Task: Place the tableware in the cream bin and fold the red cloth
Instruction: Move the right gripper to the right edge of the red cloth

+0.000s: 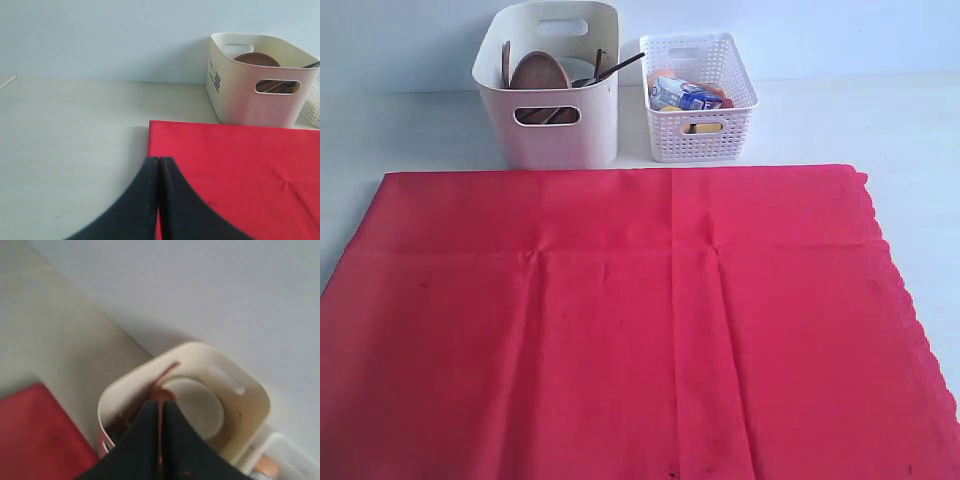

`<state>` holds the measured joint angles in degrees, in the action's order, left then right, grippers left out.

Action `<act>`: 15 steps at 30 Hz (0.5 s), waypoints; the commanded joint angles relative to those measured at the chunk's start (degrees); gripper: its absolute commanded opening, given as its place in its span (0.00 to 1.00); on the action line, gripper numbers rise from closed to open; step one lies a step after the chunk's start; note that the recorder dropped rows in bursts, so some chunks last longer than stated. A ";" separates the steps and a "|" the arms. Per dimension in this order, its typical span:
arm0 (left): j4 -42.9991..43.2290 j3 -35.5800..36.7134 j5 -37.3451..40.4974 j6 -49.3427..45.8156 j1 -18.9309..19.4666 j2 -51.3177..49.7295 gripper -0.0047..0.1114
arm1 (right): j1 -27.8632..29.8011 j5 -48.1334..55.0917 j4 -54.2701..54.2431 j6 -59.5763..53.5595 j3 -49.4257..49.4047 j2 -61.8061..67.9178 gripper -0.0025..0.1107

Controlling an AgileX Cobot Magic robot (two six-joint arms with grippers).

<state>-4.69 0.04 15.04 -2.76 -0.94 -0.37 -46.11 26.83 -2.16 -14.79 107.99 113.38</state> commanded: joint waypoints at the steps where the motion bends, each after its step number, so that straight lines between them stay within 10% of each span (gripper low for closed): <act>1: -0.50 -0.04 -0.31 0.04 0.20 0.37 0.06 | 0.09 13.66 19.80 13.82 0.49 -3.30 0.02; 7: -0.50 -0.04 -0.31 0.04 0.20 0.37 0.06 | 0.09 30.62 32.87 22.65 0.15 -5.34 0.02; 15: -0.50 -0.04 -0.31 0.04 0.20 0.37 0.06 | 1.05 26.90 38.04 24.68 -14.27 -13.88 0.02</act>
<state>-4.69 0.04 15.04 -2.76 -0.94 -0.37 -45.99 55.11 32.52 7.85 98.58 102.58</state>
